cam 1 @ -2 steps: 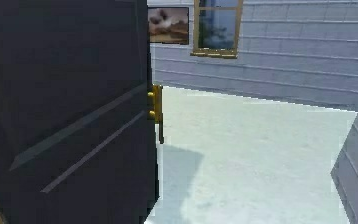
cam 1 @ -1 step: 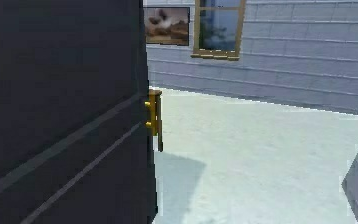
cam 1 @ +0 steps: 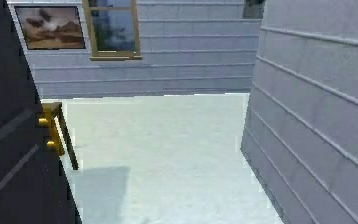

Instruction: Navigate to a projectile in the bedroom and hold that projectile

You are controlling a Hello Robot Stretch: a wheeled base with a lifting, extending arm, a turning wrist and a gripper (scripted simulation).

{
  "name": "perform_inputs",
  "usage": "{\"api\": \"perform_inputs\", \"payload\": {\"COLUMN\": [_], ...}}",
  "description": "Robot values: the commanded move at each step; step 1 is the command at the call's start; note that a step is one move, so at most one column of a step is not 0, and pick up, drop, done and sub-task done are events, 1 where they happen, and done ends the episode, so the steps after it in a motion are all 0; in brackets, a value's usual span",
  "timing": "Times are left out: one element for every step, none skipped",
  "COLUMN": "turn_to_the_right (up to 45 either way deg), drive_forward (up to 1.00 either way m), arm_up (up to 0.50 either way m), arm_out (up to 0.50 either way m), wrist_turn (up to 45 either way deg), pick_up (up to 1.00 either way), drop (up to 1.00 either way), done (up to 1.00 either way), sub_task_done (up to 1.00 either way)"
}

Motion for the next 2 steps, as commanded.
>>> {"api": "perform_inputs", "payload": {"turn_to_the_right": [0.0, -15.0], "drive_forward": [0.30, 0.00], "arm_up": [0.00, 0.00], "arm_out": [0.00, 0.00], "wrist_turn": [0.0, 0.0], "pick_up": [0.00, 0.00], "drop": [0.00, 0.00], "done": [0.00, 0.00], "sub_task_done": [0.00, 0.00]}}
